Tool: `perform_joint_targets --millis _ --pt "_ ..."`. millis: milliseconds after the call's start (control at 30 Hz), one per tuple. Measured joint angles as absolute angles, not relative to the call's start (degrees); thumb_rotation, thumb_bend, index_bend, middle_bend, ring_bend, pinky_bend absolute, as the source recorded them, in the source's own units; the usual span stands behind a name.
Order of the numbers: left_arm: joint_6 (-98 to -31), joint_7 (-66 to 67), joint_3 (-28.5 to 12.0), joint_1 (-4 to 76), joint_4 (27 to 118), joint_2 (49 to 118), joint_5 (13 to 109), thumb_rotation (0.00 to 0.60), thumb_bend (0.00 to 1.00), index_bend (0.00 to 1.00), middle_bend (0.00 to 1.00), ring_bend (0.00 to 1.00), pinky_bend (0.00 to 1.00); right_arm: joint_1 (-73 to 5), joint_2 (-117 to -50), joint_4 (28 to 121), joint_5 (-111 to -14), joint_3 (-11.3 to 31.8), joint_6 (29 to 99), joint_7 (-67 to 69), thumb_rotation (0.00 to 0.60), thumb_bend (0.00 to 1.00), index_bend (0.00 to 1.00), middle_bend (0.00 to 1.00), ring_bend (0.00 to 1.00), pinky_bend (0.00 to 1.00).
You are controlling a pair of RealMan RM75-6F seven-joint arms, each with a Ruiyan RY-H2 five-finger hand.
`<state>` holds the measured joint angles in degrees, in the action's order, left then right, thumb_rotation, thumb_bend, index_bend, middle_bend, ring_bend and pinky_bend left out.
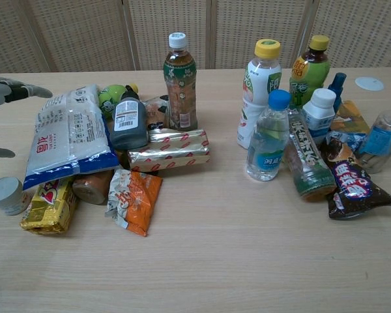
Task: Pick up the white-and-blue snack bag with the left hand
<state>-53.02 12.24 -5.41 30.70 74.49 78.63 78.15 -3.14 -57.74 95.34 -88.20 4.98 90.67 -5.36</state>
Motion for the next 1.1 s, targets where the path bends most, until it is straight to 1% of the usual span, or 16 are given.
perform_joint_targets --millis 167,367,400,433,500,567,600,667,733,933,1033,1100 --pt "-50.78 12.48 -5.52 32.73 72.03 81.52 77.12 0.6 0.2 0.0 0.0 0.0 0.0 -2.61 -57.52 95.17 -88.12 4.98 91.29 -4.83 0.207 0.15 0.0 0.0 0.0 0.0" --pt "-49.86 13.61 -5.97 35.02 69.33 84.81 76.56 0.6 0.2 0.0 0.0 0.0 0.0 -2.06 -57.33 95.04 -88.24 4.95 91.97 -4.18 0.205 0.15 0.0 0.0 0.0 0.0" --pt "-49.88 13.89 -6.01 35.22 69.13 85.13 76.58 0.6 0.2 0.01 0.0 0.01 0.0 -1.99 -57.3 95.01 -88.27 4.95 92.07 -4.05 0.204 0.15 0.0 0.0 0.0 0.0" --pt "-50.15 14.04 -6.09 35.4 68.87 85.66 76.62 0.6 0.21 0.06 0.03 0.07 0.0 -1.91 -57.26 94.98 -88.3 4.95 92.21 -3.9 0.204 0.15 0.0 0.0 0.0 0.0" --pt "-51.01 14.03 -6.3 35.5 68.41 86.37 76.65 0.6 0.23 0.19 0.11 0.22 0.0 -1.75 -57.17 94.9 -88.32 5.0 92.44 -3.58 0.204 0.15 0.0 0.0 0.0 0.0" --pt "-52.33 13.88 -6.65 35.54 67.67 87.4 76.61 0.6 0.3 0.34 0.21 0.39 0.01 -1.65 -57.1 94.89 -88.28 5.08 92.57 -3.22 0.204 0.15 0.0 0.0 0.0 0.0" --pt "-52.73 13.76 -6.84 35.58 67.3 87.83 76.5 0.6 0.33 0.37 0.23 0.44 0.02 -1.63 -57.08 94.9 -88.27 5.12 92.61 -3.05 0.203 0.15 0.0 0.0 0.0 0.0" --pt "-52.96 13.63 -7.14 35.78 66.65 88.32 76.06 0.6 0.37 0.45 0.31 0.54 0.07 -1.6 -57.05 94.92 -88.31 5.18 92.65 -2.69 0.203 0.15 0.0 0.0 0.0 0.0" --pt "-52.77 13.82 -7.34 36.0 66.37 88.49 75.42 0.6 0.39 0.52 0.41 0.63 0.16 -1.57 -57.07 94.93 -88.32 5.24 92.69 -2.6 0.206 0.15 0.0 0.0 0.0 0.0" --pt "-52.24 15.32 -7.81 36.52 65.8 88.8 73.55 0.6 0.42 0.62 0.59 0.77 0.33 -1.39 -57.02 95.08 -88.17 5.31 92.72 -2.33 0.205 0.15 0.0 0.0 0.0 0.0" --pt "-53.66 15.29 -8.46 36.56 65.61 88.85 73.42 0.6 0.42 0.66 0.64 0.81 0.38 -1.35 -56.94 95.22 -88.23 5.34 92.75 -2.29 0.206 0.15 0.0 0.0 0.0 0.0" --pt "-54.91 14.75 -9.09 36.54 65.77 88.55 73.45 0.6 0.42 0.66 0.64 0.82 0.39 -1.36 -56.95 95.24 -88.22 5.41 92.75 -2.19 0.208 0.15 0.0 0.0 0.0 0.0"
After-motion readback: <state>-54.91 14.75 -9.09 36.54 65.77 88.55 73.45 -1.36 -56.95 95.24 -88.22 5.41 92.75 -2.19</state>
